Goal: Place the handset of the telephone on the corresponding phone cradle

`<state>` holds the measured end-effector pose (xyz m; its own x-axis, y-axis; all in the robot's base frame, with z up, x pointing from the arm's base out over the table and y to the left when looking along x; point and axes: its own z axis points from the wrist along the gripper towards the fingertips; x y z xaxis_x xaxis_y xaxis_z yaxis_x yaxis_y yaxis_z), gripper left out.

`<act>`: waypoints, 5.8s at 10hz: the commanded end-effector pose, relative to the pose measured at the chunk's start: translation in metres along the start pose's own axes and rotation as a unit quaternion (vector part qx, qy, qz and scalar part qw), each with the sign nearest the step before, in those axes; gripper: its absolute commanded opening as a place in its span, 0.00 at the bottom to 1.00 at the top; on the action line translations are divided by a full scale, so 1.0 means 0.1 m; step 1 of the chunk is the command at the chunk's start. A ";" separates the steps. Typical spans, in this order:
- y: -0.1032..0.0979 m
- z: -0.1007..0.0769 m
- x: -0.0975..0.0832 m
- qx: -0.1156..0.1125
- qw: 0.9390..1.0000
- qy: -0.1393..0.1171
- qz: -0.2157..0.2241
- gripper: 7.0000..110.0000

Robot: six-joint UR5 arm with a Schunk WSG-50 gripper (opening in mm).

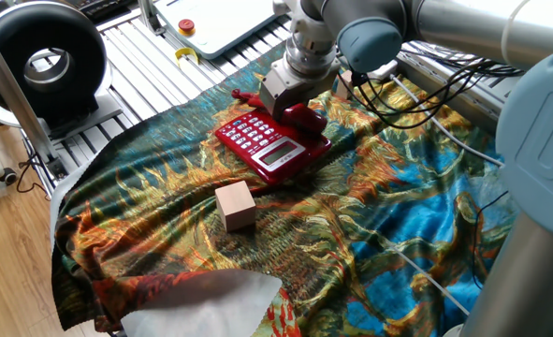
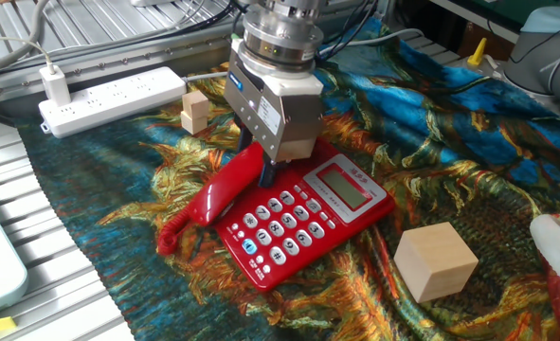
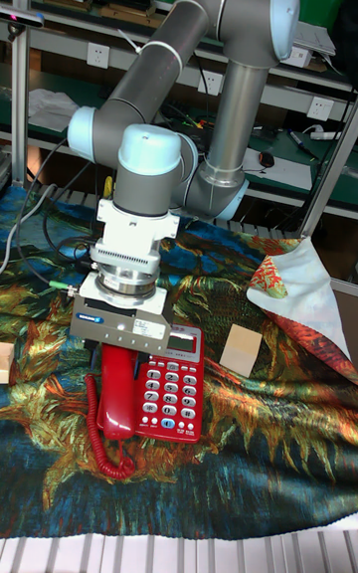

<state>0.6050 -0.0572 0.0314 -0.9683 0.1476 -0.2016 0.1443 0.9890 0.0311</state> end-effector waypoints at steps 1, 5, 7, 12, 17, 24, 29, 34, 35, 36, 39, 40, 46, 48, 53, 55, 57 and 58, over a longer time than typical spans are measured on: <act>0.08 -0.01 0.00 -0.012 1.000 0.000 0.021 0.57; 0.07 -0.03 0.03 0.003 0.998 0.008 0.067 0.00; 0.05 -0.03 0.04 0.007 0.998 0.008 0.065 0.00; 0.04 -0.15 0.07 0.022 0.994 0.017 0.102 0.00; 0.13 -0.12 0.12 0.030 0.990 0.007 0.135 0.00; 0.17 -0.19 0.22 -0.007 0.993 -0.005 0.119 0.00; 0.17 -0.19 0.24 -0.010 0.994 -0.007 0.113 0.00; 0.15 -0.14 0.25 -0.001 0.994 -0.009 0.109 0.00; 0.12 -0.13 0.27 0.006 0.994 -0.008 0.107 0.00; 0.10 -0.12 0.29 0.012 0.994 -0.009 0.107 0.00; 0.09 -0.11 0.30 0.013 0.994 -0.010 0.108 0.00; 0.06 -0.11 0.31 0.019 0.995 -0.006 0.098 0.00; 0.24 -0.09 0.24 -0.026 0.998 -0.014 0.050 0.57; 0.23 -0.07 0.24 -0.025 0.998 -0.016 0.047 0.57; 0.13 -0.03 0.25 -0.016 0.999 -0.021 0.043 0.57; 0.09 -0.03 0.25 -0.011 0.999 -0.023 0.042 0.57; 0.07 -0.05 0.25 -0.009 0.999 -0.024 0.042 0.57; 0.06 -0.05 0.25 -0.006 0.999 -0.023 0.043 0.57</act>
<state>0.5803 -0.0444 0.0299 -0.9449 0.2225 -0.2403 0.2140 0.9749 0.0612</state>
